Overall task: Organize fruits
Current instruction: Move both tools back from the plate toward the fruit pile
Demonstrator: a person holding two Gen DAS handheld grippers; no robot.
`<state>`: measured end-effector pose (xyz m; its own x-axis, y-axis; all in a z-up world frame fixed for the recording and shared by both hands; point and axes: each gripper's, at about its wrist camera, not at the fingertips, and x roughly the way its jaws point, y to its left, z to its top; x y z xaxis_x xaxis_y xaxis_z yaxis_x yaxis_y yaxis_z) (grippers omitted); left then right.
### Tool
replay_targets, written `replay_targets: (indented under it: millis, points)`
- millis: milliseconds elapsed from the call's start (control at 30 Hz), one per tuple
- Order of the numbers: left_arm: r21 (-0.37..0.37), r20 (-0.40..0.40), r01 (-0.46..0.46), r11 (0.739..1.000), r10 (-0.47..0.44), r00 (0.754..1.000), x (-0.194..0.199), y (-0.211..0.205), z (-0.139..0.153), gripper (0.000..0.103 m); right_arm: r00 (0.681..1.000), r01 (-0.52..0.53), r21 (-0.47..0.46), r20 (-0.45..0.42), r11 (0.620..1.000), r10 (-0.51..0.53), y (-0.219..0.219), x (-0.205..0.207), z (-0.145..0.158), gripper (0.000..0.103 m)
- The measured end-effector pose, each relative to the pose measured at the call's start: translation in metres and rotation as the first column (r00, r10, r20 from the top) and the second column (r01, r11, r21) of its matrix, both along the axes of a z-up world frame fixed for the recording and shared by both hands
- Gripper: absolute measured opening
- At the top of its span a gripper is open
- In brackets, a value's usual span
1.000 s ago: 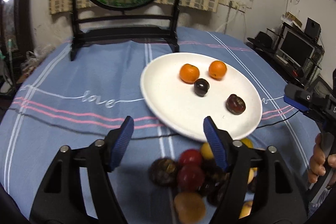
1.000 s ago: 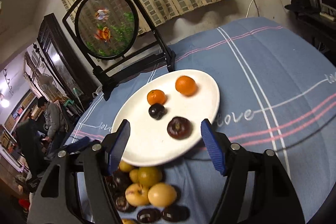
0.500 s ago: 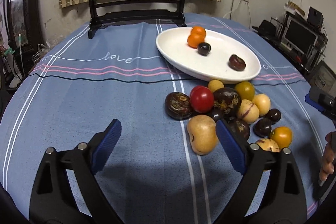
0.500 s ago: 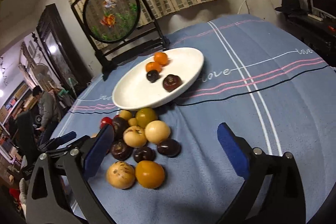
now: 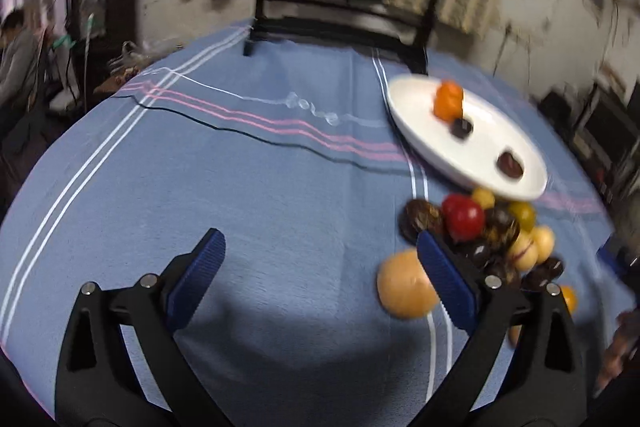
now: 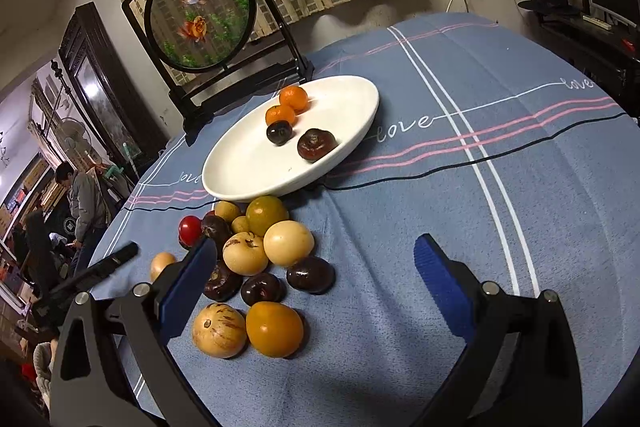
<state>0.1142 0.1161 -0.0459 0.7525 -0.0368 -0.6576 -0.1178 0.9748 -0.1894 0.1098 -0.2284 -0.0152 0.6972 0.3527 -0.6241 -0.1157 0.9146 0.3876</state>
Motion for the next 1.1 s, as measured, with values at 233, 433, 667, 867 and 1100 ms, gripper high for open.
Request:
replay_targets:
  millis: [233,433,667,867,1100]
  points:
    - [0.147,-0.011,0.139,0.979,-0.138,0.99,0.0,-0.044,-0.001,0.098,1.0,0.002,-0.003,-0.011,1.0,-0.002,0.0,0.001,-0.002,0.099]
    - [0.17,-0.1,0.213,0.962,-0.198,0.975,0.012,-0.056,-0.012,0.099,1.0,0.001,-0.009,-0.026,1.0,-0.001,0.002,0.002,-0.005,0.099]
    - [0.172,-0.243,0.267,0.948,-0.222,0.944,0.028,-0.065,-0.035,0.099,0.999,0.0,-0.013,-0.035,1.0,0.0,0.002,0.002,-0.006,0.099]
    - [0.11,-0.221,0.273,0.956,-0.244,0.944,0.025,-0.059,-0.034,0.079,0.999,-0.005,-0.022,-0.047,1.0,0.004,0.004,0.002,-0.007,0.099]
    - [0.057,-0.217,0.298,0.953,-0.279,0.935,0.03,-0.061,-0.035,0.058,0.997,-0.063,-0.035,-0.049,0.997,0.062,0.014,0.001,-0.008,0.099]
